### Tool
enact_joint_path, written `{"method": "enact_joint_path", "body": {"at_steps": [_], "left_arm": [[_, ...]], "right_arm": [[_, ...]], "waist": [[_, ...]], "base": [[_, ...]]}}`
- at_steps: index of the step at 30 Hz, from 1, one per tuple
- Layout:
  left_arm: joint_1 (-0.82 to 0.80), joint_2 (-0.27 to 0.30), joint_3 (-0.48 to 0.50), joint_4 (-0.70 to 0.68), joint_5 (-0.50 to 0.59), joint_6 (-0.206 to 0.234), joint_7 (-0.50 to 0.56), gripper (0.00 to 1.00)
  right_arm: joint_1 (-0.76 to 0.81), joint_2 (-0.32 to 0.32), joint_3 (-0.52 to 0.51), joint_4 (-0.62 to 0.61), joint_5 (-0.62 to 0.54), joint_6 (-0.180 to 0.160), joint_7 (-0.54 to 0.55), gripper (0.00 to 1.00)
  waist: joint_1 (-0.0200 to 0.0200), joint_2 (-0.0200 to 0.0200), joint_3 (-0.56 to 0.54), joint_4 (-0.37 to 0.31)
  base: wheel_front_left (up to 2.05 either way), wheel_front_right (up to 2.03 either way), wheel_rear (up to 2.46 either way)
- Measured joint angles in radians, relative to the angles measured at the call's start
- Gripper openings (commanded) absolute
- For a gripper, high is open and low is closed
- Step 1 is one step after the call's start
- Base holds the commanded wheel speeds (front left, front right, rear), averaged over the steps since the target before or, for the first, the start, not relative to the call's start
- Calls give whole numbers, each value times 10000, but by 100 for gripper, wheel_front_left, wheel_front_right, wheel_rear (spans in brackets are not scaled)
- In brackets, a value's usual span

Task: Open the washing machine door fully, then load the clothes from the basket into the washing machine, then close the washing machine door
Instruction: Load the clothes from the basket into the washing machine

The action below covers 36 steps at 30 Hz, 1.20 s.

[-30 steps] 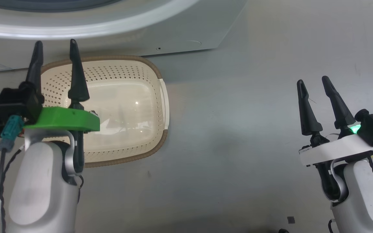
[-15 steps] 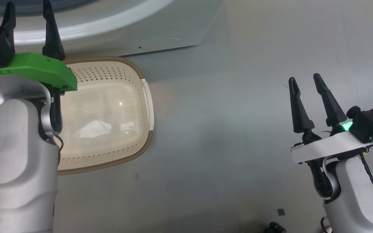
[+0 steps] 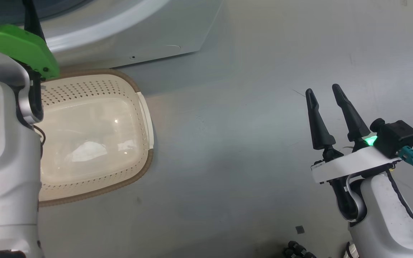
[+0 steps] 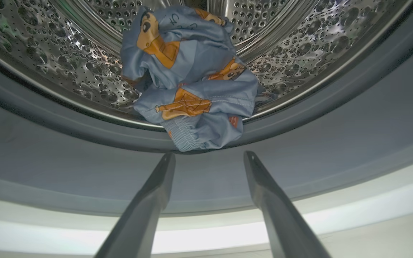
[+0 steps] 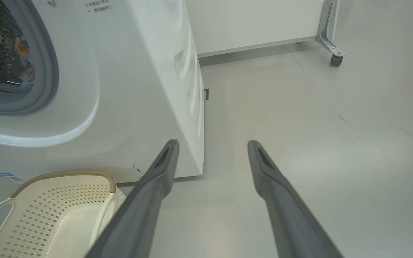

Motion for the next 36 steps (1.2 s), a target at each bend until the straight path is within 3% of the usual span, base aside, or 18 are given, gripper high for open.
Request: {"method": "enact_joint_path", "body": {"at_steps": [17, 36], "left_arm": [[-2016, 593, 52, 1956, 242, 0, 1296, 100], [-2978, 1003, 29, 3469, 813, 0, 1350, 100]], "right_arm": [[26, 33, 263, 44, 84, 0, 0, 100], [26, -21, 270, 42, 84, 0, 0, 100]], "waist": [[0, 0, 278, -708], [0, 0, 615, -958]], "base": [[0, 0, 0], [0, 0, 0]]}}
